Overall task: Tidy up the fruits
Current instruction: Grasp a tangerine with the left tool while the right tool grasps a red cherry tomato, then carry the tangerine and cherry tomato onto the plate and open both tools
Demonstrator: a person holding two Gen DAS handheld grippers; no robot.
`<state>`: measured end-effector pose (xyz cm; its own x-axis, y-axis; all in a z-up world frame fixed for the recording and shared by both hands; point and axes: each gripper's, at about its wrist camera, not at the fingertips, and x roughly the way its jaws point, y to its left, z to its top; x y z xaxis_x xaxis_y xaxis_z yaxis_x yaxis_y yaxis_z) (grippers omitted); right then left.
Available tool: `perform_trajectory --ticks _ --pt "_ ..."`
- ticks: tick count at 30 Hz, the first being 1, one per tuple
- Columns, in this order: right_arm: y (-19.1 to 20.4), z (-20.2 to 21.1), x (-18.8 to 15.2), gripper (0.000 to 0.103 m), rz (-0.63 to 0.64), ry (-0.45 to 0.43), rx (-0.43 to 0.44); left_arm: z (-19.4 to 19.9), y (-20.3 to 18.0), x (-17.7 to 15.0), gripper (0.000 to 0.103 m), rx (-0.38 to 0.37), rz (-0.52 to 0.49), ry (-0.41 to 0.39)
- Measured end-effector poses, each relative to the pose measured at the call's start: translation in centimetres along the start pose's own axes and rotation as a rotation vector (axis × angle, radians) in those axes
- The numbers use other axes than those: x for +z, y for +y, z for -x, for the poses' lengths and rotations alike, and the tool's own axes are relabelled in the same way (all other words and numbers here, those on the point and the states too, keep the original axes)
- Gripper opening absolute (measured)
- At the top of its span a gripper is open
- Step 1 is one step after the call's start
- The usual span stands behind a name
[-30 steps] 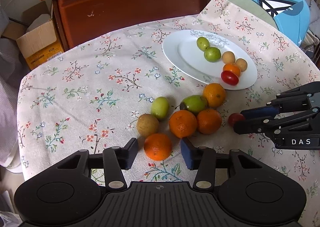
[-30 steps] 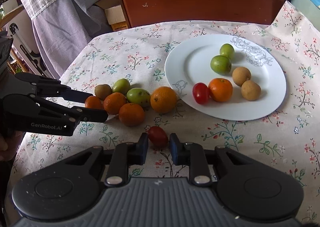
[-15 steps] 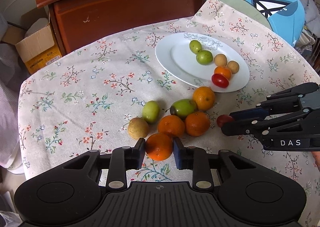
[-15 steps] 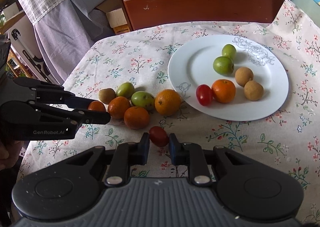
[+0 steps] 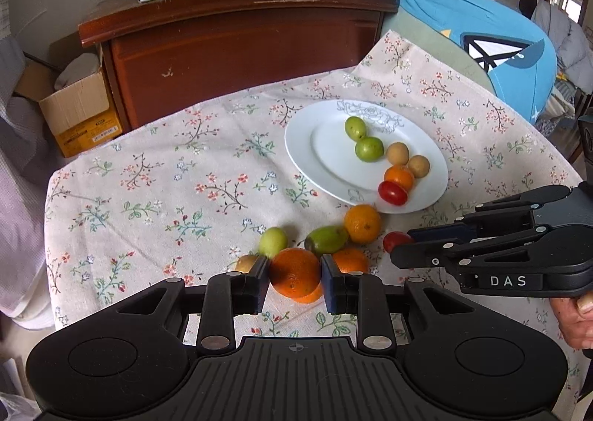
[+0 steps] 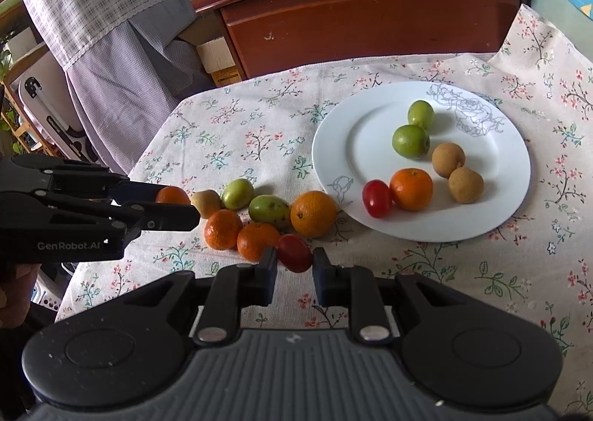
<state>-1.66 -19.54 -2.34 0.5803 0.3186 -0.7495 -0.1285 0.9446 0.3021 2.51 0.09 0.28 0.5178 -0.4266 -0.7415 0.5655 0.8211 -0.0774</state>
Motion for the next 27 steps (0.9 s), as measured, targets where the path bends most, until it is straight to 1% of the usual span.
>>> perform_trajectory --ticks 6,13,20,23,27 --pt "-0.4 0.9 1.0 0.021 -0.020 -0.047 -0.005 0.6 -0.3 1.1 0.027 0.005 0.025 -0.044" --pt "-0.9 2.0 2.0 0.021 -0.035 -0.098 -0.010 0.9 -1.2 2.2 0.027 -0.015 0.037 -0.080" --pt "-1.5 2.6 2.5 0.021 -0.054 -0.124 -0.025 0.7 -2.1 3.0 0.027 -0.024 0.045 -0.094" --pt "-1.8 3.0 2.8 0.021 -0.061 -0.137 -0.036 0.4 -2.1 3.5 0.027 -0.026 0.072 -0.101" --pt "-2.2 3.6 3.2 0.021 -0.070 -0.157 -0.050 -0.1 -2.4 4.1 0.027 -0.007 0.089 -0.109"
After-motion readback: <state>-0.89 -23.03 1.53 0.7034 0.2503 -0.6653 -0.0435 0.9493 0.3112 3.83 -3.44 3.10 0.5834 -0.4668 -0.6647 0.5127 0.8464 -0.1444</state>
